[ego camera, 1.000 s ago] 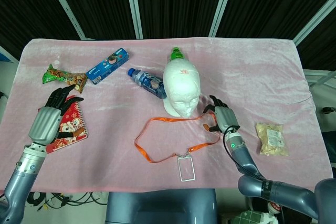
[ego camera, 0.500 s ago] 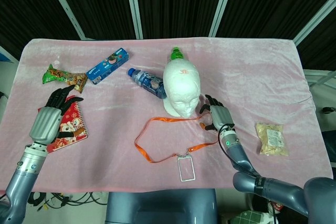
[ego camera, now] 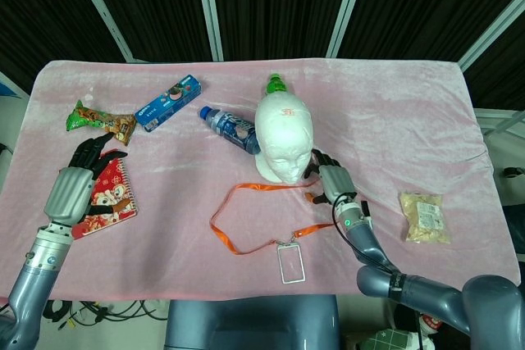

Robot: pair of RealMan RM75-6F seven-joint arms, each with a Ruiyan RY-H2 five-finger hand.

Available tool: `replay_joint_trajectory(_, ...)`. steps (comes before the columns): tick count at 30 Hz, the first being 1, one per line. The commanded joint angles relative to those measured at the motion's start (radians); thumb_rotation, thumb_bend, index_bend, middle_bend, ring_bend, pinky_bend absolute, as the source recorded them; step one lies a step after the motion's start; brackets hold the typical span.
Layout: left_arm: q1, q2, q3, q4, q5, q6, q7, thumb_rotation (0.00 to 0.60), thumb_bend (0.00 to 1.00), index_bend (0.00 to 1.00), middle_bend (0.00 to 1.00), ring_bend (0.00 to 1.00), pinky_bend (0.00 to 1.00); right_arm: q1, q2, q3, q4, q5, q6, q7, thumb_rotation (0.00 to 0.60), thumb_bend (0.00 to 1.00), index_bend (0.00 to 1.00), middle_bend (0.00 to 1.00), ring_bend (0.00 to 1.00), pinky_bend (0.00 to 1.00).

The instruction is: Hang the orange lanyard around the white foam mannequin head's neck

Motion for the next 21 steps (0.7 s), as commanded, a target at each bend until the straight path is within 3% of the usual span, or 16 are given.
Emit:
replay_joint_trajectory(1,0.001,0.000,-0.001,0.001,-0.002,-0.001,0.000,0.600,0.00,0.24,0.03,0.00,0.00,0.008,-0.015,0.005,0.018,0.005,-0.010,-0.007,0.600,0.21,0.44,0.04,0.07,0.13)
replay_joint_trajectory(21,0.005,0.001,-0.012,0.006,-0.002,-0.008,-0.011,0.600,0.00,0.24,0.03,0.00,0.00,0.020,-0.066,0.022,0.096,-0.006,-0.039,-0.005,0.600,0.31,0.57,0.04,0.08,0.13)
